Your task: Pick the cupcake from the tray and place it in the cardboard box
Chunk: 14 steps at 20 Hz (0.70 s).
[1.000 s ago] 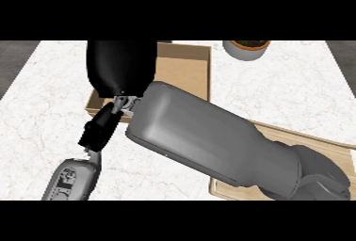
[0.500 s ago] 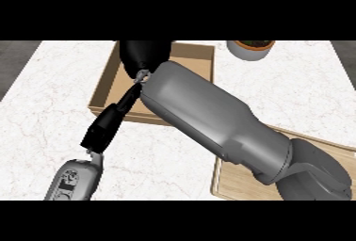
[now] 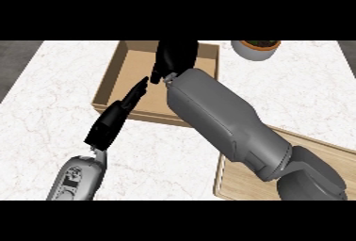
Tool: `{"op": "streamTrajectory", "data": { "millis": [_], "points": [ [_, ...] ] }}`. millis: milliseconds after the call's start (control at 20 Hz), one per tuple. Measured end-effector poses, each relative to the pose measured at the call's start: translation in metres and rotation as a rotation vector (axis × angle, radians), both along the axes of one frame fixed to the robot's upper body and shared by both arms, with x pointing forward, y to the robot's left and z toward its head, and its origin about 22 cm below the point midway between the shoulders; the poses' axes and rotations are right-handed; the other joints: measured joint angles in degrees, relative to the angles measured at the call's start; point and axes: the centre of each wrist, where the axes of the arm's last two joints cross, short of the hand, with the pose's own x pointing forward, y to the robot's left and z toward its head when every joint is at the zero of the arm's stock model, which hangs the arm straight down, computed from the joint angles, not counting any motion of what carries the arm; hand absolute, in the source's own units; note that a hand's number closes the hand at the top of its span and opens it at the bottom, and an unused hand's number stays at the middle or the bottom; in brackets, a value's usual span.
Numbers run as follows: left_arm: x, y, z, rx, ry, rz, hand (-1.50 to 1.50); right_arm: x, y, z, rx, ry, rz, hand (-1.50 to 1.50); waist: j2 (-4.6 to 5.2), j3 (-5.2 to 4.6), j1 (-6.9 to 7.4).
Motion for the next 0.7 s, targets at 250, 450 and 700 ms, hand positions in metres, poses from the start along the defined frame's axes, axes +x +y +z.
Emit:
{"op": "streamTrajectory", "data": {
  "millis": [250,450,700],
  "points": [
    [0.000,0.002,-0.002,-0.005,0.005,-0.002,0.00,0.004,-0.010,-0.016,0.120,-0.012,0.011,-1.50,0.01,0.03,0.28],
    [-0.002,0.003,-0.002,-0.008,0.006,0.002,0.00,0.004,-0.014,-0.017,0.272,-0.137,0.019,-1.50,-0.09,0.10,0.01],
    [-0.004,0.009,-0.007,-0.010,0.017,0.026,0.00,0.001,-0.020,-0.011,0.496,-0.294,0.020,-1.50,-0.46,0.17,-1.47]
  ]
}}
